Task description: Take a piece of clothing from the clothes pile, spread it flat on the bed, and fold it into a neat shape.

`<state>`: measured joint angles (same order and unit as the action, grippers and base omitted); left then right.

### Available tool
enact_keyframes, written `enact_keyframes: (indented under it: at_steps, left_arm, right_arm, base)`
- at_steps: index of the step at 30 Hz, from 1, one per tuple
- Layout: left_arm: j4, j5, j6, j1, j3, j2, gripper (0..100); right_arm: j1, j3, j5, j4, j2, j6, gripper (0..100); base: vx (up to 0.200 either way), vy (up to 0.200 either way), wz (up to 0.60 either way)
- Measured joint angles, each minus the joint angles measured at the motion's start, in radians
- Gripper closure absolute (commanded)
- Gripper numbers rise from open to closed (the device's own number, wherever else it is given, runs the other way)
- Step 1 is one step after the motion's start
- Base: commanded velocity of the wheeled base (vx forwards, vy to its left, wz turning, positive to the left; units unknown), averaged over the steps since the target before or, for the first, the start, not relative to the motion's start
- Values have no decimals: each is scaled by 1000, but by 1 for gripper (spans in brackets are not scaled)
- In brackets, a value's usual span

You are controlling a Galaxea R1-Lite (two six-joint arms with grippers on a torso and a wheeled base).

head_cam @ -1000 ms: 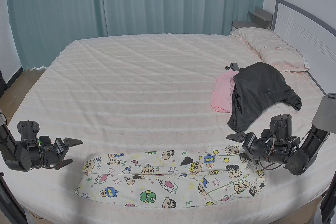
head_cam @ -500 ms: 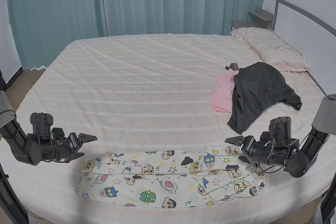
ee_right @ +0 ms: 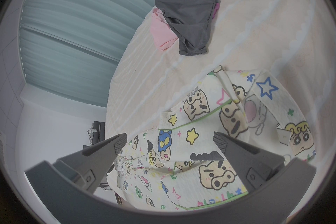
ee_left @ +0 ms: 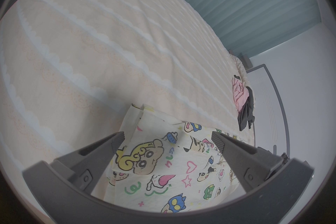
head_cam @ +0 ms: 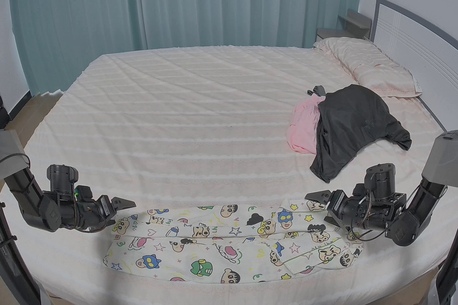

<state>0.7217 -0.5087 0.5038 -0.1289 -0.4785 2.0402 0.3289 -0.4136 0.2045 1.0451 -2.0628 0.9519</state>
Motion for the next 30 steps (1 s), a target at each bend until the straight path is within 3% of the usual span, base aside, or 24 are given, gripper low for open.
enact_keyframes:
  at_steps: [3,4,18,21,30]
  left_arm:
    - [1,0,0,1,0,7,0]
    - [1,0,0,1,-1,9,100]
    - [0,0,6,-11,1,23,100]
    - [-1,-1,10,-13,-1,17,100]
    - [-1,-5,14,-11,-8,-23,100]
  right_arm:
    - [2,5,-1,26,-7,-1,0]
    - [3,9,-1,34,-10,-2,0]
    - [5,-4,-20,13,15,-57,0]
    - [5,-39,-28,-63,29,-95,0]
    - [27,-280,-77,-463,41,-241,0]
  base:
    - [0,0,0]
    - [0,0,0]
    - [0,0,0]
    - [0,0,0]
    - [0,0,0]
